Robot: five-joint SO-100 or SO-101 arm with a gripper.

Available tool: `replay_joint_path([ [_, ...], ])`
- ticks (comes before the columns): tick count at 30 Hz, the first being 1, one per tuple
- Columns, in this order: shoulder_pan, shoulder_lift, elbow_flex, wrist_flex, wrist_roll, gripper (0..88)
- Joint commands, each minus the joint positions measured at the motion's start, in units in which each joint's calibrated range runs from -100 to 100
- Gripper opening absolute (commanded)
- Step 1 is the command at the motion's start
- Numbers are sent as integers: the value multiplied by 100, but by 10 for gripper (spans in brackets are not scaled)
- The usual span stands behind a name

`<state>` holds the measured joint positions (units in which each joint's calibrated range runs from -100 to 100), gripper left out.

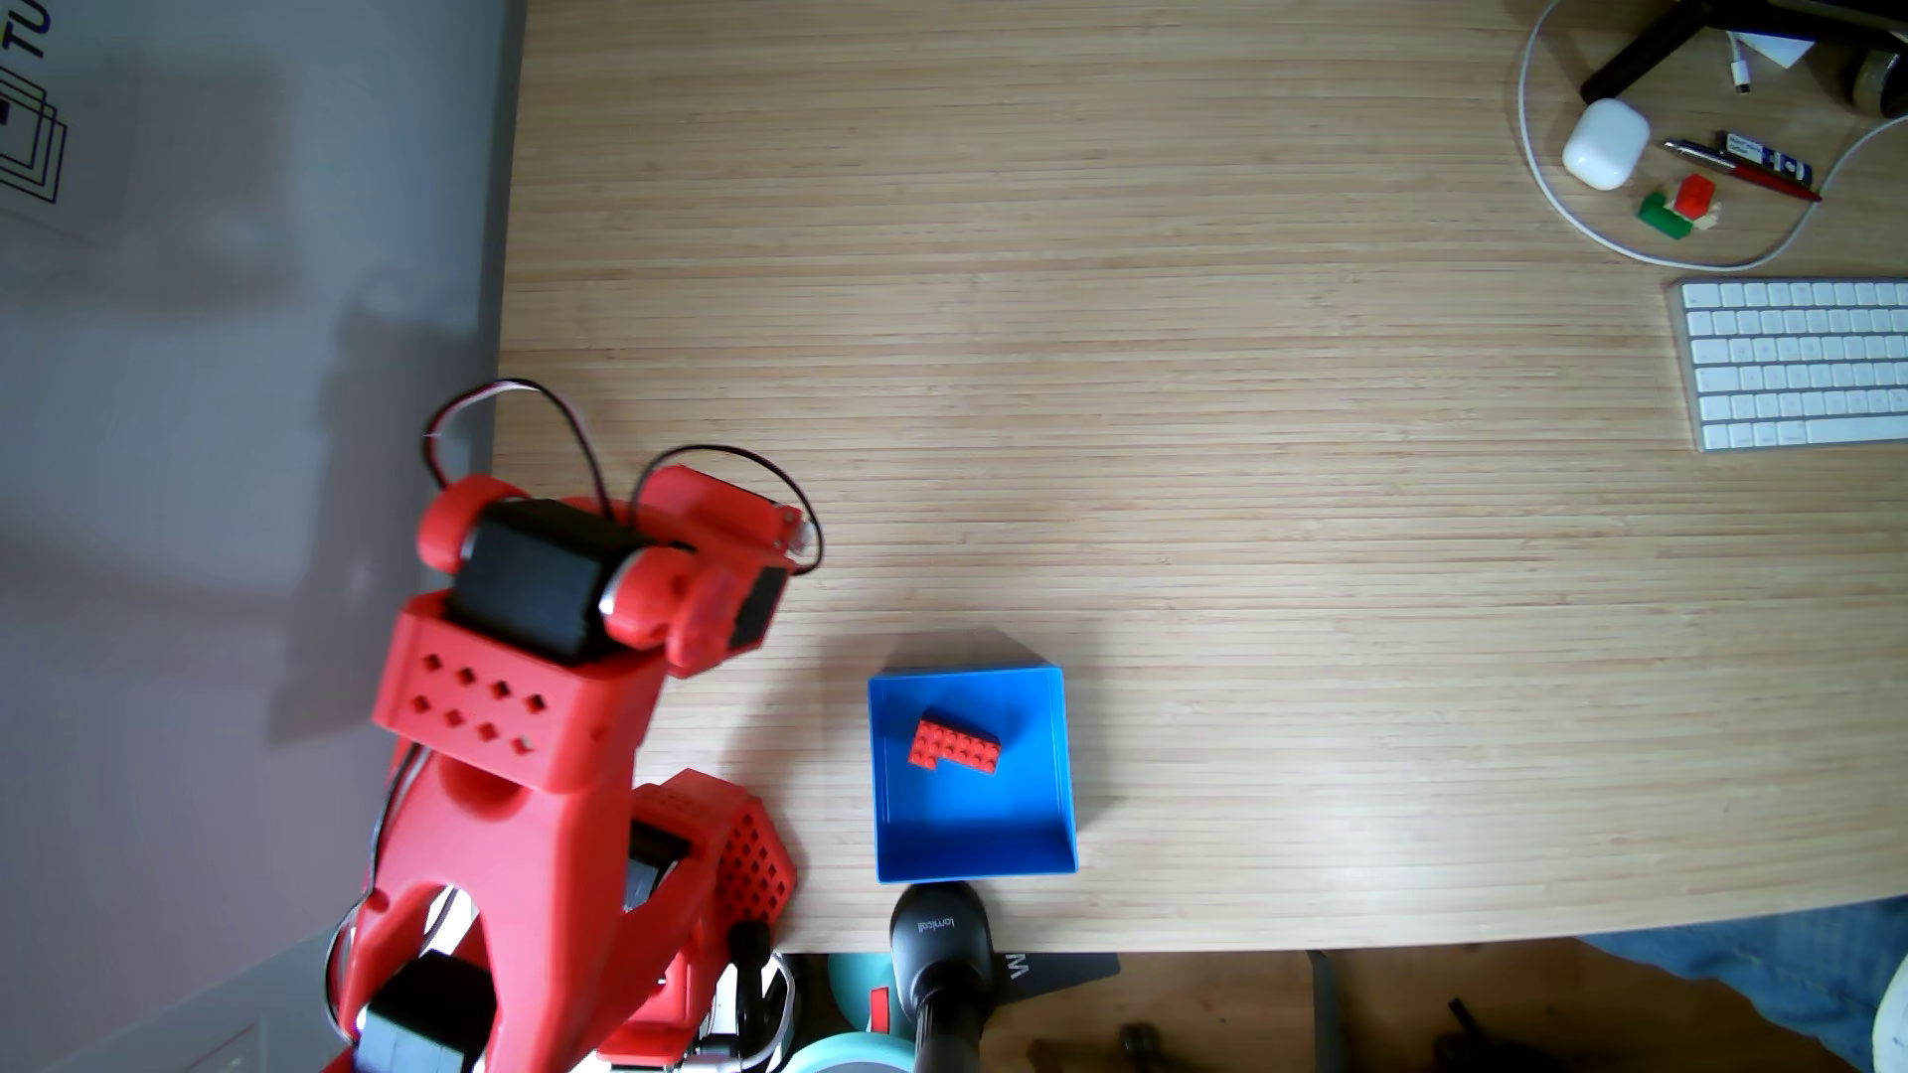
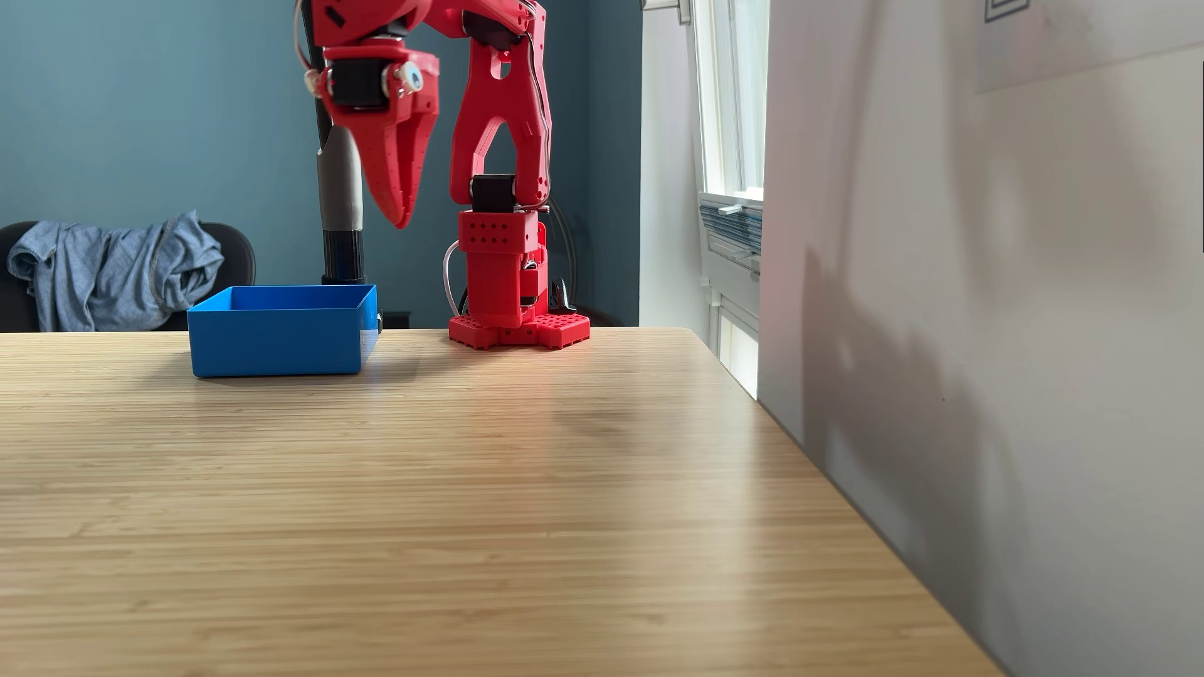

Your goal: Put the red lego brick in blue bin

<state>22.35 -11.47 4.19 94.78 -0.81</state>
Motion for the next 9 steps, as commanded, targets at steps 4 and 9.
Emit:
replay_joint_path([
  [4, -875, -187, -809, 51, -391, 1],
  [9, -1149, -187, -936, 51, -435, 1],
])
